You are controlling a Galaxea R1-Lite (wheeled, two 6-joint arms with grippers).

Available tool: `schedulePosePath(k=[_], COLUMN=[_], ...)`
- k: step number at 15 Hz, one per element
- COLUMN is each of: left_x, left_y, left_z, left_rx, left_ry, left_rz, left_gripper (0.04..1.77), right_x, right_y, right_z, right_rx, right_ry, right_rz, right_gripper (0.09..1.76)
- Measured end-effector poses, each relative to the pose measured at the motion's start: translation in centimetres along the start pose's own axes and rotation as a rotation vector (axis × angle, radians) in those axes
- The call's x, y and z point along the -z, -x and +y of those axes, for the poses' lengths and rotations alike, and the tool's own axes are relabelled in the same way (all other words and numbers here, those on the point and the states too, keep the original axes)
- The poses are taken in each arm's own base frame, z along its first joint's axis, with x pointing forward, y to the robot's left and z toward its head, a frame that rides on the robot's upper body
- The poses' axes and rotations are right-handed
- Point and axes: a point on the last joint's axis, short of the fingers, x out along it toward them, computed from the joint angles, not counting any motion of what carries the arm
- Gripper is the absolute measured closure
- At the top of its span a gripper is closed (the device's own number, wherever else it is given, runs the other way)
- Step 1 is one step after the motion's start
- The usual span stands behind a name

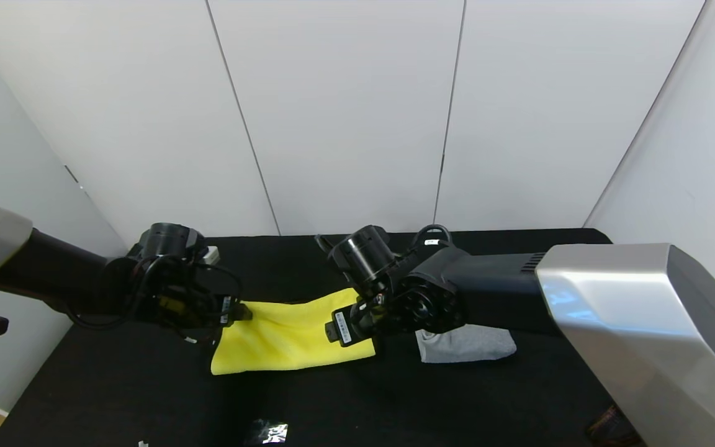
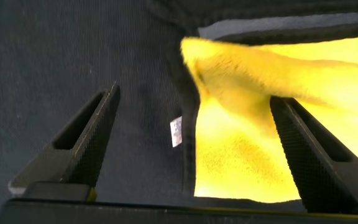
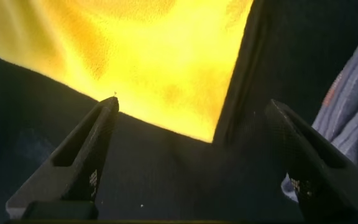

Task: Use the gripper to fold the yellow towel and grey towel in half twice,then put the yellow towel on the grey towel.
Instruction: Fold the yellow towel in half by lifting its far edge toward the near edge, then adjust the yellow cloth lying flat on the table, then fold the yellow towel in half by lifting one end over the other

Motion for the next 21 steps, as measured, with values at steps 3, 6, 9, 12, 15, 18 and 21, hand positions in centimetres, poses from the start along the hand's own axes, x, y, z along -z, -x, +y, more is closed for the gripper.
schedulePosePath(k=[3, 6, 9, 12, 15, 18, 21], left_x=[0.8, 1.5, 1.6, 1.5, 1.4, 1.4, 1.4], left_y=[0.5, 1.1, 1.2, 1.0, 0.5, -0.1, -0.4], left_z=[0.0, 0.1, 0.0, -0.2, -0.3, -0.3, 0.1], left_rx=[0.005, 0.018, 0.094, 0.143, 0.179, 0.178, 0.17], left_ry=[-0.008, -0.024, -0.028, -0.03, -0.016, -0.011, 0.003], left_rz=[0.07, 0.165, 0.185, 0.19, 0.197, 0.206, 0.21], left_gripper=[0.1, 0.1, 0.1, 0.09, 0.09, 0.09, 0.09], right_x=[0.0, -0.1, 0.5, 1.0, 1.0, 0.9, 0.6], right_y=[2.2, 5.1, 7.5, 9.9, 11.7, 13.2, 14.3], right_z=[0.0, 0.0, -0.4, -1.6, -3.1, -4.8, -6.1], right_rx=[0.014, 0.019, 0.022, 0.031, 0.048, 0.078, 0.098], right_ry=[0.008, 0.024, 0.032, 0.03, 0.007, -0.018, -0.042], right_rz=[0.048, 0.085, 0.104, 0.115, 0.106, 0.125, 0.122], right_gripper=[0.15, 0.15, 0.15, 0.15, 0.14, 0.14, 0.14])
